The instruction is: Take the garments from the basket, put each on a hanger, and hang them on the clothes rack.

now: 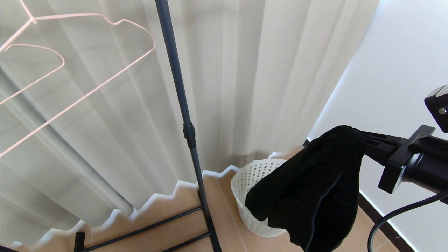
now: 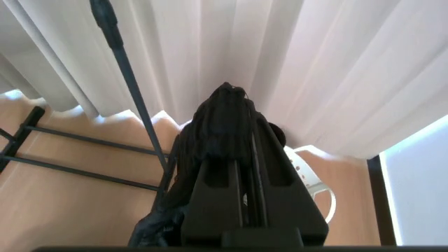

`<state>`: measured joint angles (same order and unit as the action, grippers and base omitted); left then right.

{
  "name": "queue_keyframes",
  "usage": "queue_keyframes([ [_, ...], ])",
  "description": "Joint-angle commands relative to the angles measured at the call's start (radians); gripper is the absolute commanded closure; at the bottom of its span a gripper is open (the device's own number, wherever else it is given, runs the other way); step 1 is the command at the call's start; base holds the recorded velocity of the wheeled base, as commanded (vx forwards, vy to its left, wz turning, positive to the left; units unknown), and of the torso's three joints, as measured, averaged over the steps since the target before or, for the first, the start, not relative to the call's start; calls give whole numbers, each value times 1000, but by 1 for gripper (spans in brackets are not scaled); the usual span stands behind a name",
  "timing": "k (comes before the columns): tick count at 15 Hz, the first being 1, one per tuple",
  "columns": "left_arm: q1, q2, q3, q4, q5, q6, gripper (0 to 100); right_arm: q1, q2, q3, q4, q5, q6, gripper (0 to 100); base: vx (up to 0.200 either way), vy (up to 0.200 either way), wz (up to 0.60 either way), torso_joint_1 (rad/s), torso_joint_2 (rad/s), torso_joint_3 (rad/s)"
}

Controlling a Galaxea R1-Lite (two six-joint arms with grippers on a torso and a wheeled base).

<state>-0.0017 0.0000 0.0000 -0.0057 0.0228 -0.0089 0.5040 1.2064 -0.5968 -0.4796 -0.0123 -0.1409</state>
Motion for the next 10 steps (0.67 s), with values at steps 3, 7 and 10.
queue_keyframes([
  [3,0,0,0,0,0,0,0,1,4,-1,-1,0,0,100,0,0,0,155,-499,-338],
  [7,0,0,0,0,0,0,0,1,2,-1,-2,0,0,100,0,0,0,183,-536,-206],
  [10,0,0,0,0,0,0,0,1,2,-1,-2,0,0,100,0,0,0,203,-572,-160],
])
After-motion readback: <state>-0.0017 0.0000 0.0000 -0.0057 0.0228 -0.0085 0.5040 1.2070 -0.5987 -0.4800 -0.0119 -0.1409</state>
